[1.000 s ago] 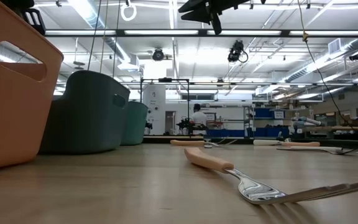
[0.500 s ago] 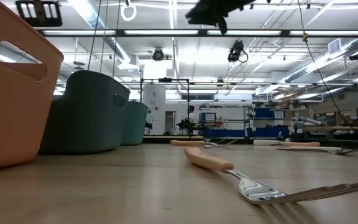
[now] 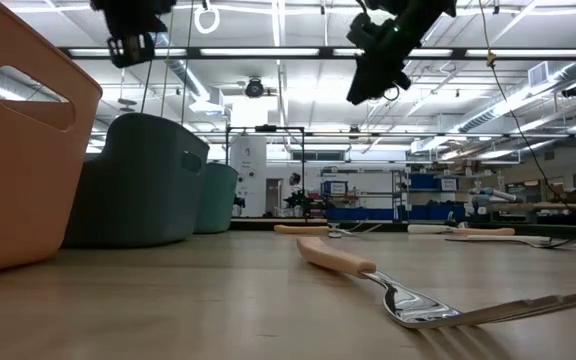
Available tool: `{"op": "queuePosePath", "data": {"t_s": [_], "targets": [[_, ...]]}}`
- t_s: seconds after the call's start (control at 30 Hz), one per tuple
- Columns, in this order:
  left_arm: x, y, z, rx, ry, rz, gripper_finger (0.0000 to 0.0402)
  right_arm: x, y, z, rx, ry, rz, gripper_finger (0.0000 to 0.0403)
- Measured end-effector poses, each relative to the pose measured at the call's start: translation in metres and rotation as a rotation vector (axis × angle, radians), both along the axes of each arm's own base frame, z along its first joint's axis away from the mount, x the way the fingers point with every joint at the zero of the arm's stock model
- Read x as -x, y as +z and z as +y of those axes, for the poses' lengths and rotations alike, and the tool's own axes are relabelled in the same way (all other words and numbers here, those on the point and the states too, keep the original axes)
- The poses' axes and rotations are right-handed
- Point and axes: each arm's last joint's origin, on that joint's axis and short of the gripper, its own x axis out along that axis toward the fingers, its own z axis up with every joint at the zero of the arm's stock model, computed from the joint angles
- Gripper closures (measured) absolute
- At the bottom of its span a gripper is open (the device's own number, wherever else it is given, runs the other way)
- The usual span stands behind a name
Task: Sort silverware by color (type)
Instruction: Put the white fork into the orange bin
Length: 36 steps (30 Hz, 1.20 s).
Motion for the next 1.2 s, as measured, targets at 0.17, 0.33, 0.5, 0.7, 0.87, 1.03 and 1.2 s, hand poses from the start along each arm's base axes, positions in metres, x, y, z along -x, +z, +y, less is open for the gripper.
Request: {"op": "queuePosePath", "data": {"t_s": [0.17,0.33,0.5,0.7,0.87,1.03,1.2], "targets": [[-0.005,0.003,0.022,-0.046,0.121,-0.061,0.0311,0.006,-0.004,-0.003,0.044,-0.038,0.092,0.0294],[-0.01,0.015,0.033,-0.074,0.162,-0.206,0.0311,0.014,-0.007,-0.01,0.027,-0.073,0.134,0.029],[-0.016,0.029,0.036,-0.104,0.175,-0.362,0.0311,0.028,-0.01,-0.025,-0.038,-0.166,0.162,0.0291],[-0.018,0.039,0.036,-0.208,0.143,-0.481,0.0311,0.05,-0.019,-0.035,-0.225,-0.291,0.214,0.0291],[-0.018,0.04,0.036,-0.236,0.131,-0.492,0.0311,0.056,-0.037,-0.038,-0.231,-0.324,0.265,0.0292],[-0.018,0.04,0.036,-0.236,0.131,-0.493,0.0311,0.045,-0.064,-0.042,-0.265,-0.226,0.121,0.0292],[-0.018,0.04,0.037,-0.245,0.143,-0.493,0.0311,0.025,-0.074,-0.037,-0.226,-0.105,-0.085,0.0293]]}}
